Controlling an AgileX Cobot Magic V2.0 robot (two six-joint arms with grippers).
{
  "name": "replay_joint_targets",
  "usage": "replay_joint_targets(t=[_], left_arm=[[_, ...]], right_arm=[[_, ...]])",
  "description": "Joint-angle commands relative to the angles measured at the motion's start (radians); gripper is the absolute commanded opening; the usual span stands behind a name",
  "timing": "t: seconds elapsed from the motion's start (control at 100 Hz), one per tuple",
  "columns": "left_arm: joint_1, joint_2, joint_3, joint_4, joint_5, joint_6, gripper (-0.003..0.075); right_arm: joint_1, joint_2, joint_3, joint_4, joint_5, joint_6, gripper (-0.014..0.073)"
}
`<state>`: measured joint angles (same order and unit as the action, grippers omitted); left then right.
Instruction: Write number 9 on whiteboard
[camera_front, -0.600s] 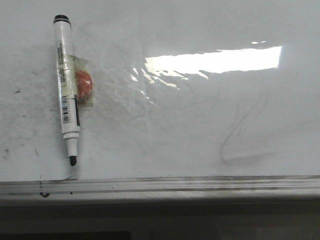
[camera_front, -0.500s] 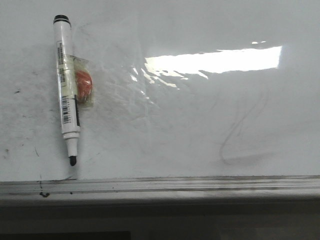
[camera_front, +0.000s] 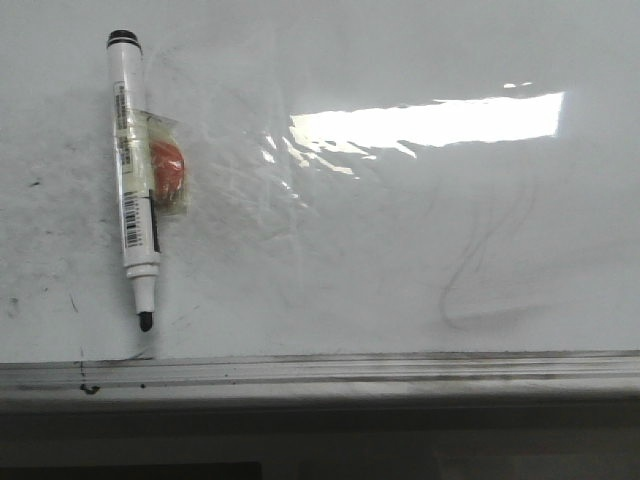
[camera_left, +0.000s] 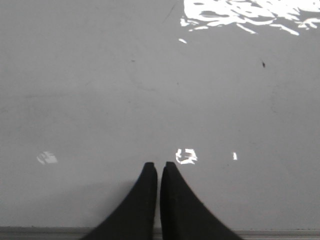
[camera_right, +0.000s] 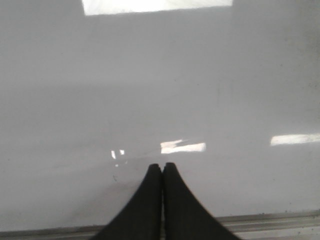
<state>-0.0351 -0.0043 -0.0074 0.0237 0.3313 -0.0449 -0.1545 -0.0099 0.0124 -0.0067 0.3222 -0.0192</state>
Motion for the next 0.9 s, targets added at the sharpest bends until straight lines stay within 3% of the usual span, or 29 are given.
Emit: replay_joint_targets(t=[0.0,0.26,0.51,0.76,0.89], left_arm=[[-0.006,-0.028,0.041,0.007,-0.056,0.0,-0.002],[-0.006,-0.028,0.041,0.031,-0.107,0.0,-0.002],[-0.006,-0.028,0.041,0.046,-0.121,0.0,-0.002],[-0.006,-0.028,0.041,0.046,-0.186,0.0,-0.002],[-0.006,-0.028,0.041,0.039,-0.196,0.0,-0.002]], right_arm=[[-0.004,-0.021,0.011,-0.014,-0.02,0.001,-0.0066],[-0.004,-0.021,0.011,-0.014,-0.024,0.001,-0.0066],[-0.004,-0.021,0.011,-0.01,-0.163,0.001,-0.0066],[-0.004,-0.021,0.011,-0.01,-0.176,0.001,-0.0066],[-0.004,-0.021,0.011,0.013,-0.251,0.001,-0.0065]])
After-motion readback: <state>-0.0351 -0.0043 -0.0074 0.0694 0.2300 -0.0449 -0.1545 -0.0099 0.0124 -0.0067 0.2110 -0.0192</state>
